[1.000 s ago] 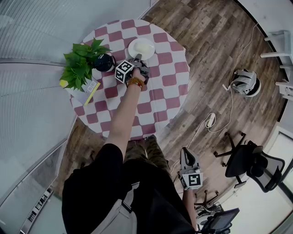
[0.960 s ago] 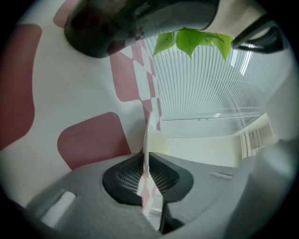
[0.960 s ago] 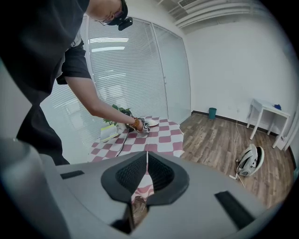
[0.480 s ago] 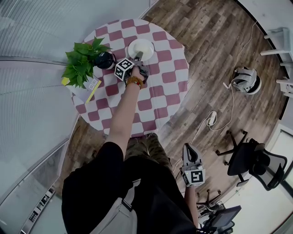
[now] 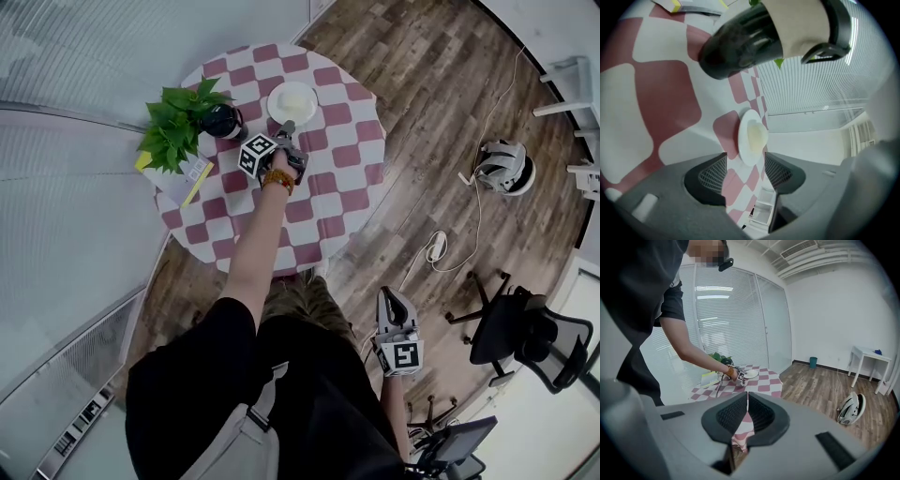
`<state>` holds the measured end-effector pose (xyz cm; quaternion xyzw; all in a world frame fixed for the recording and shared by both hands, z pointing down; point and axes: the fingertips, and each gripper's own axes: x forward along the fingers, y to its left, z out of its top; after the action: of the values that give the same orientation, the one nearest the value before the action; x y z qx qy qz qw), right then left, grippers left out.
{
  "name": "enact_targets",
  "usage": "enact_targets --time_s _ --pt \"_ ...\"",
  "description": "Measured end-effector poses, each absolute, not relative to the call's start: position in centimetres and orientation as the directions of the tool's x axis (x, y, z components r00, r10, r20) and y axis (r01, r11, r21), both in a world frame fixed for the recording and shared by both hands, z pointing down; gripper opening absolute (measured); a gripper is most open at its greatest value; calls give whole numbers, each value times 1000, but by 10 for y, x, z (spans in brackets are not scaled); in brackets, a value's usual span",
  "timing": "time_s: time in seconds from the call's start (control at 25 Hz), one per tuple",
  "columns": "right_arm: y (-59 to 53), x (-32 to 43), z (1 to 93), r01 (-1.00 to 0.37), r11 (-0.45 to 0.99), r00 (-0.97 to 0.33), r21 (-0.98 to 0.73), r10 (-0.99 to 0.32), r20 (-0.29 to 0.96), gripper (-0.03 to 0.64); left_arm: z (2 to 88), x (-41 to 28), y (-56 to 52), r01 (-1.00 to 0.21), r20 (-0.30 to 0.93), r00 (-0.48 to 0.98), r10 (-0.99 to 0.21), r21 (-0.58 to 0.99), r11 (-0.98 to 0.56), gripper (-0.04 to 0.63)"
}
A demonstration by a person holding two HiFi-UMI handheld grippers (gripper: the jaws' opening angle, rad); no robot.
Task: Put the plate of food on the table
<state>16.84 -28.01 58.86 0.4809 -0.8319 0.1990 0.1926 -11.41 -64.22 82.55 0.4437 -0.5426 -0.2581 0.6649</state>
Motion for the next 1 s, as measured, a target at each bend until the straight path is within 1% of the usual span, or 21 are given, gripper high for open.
enact_targets --time_s 0.28,0.56,0.84,1.0 --pt "-278 169 578 -866 480 -488 -143 -742 461 14 821 -118 -568 -143 521 266 -811 853 501 235" --pt "-264 170 566 -843 521 -530 -136 -756 384 14 821 -135 -458 -165 567 242 -787 824 542 235" --pt "-244 168 564 -793 595 -602 -135 -727 332 14 817 -174 -326 -105 605 142 -784 797 595 235" --pt "-245 156 571 -748 651 -652 -125 -689 317 14 811 -219 -249 -69 641 46 -766 767 638 235"
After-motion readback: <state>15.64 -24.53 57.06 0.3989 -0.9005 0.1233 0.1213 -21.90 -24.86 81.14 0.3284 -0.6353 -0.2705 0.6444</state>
